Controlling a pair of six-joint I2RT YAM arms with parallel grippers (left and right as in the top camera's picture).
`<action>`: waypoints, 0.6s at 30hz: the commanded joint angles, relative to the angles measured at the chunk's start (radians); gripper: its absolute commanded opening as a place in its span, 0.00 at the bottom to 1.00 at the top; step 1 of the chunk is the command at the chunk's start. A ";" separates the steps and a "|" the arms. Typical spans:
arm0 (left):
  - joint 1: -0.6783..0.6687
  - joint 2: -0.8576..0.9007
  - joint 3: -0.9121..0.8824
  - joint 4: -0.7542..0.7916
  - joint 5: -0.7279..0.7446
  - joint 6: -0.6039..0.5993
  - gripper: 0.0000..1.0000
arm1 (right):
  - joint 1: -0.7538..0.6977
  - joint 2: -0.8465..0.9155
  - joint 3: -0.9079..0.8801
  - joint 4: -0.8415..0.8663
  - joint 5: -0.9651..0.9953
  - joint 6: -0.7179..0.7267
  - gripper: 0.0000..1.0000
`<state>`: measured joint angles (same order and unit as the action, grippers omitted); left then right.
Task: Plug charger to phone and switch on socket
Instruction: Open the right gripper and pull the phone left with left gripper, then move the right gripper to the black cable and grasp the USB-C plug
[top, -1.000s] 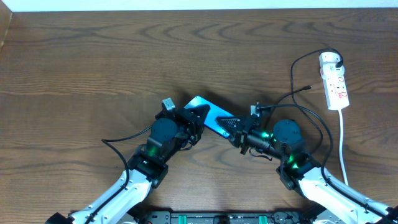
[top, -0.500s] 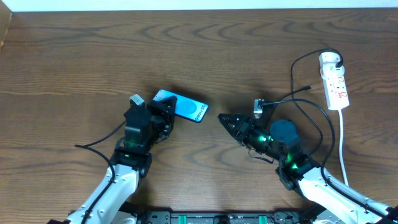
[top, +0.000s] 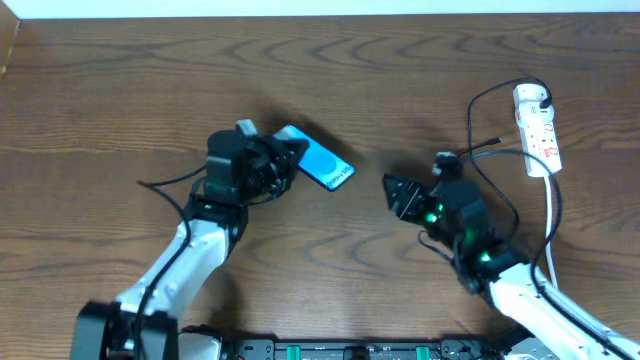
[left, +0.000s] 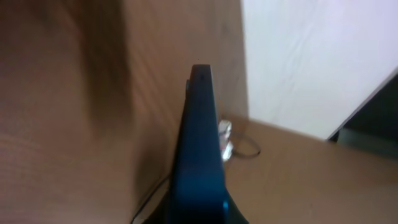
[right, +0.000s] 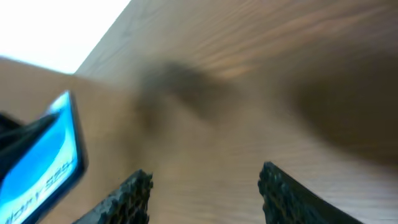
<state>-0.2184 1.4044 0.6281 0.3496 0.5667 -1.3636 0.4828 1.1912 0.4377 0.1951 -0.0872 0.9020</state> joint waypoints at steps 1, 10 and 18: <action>0.004 0.048 0.027 0.003 0.182 0.025 0.07 | -0.072 -0.024 0.140 -0.196 0.072 -0.063 0.55; 0.003 0.092 0.027 0.010 0.335 0.070 0.08 | -0.249 0.004 0.427 -0.723 0.254 -0.119 0.51; 0.003 0.092 0.027 0.010 0.350 0.074 0.07 | -0.414 0.189 0.474 -0.749 0.254 -0.141 0.50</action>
<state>-0.2184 1.5009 0.6292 0.3485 0.8688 -1.3067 0.1123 1.3037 0.8803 -0.5510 0.1368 0.7811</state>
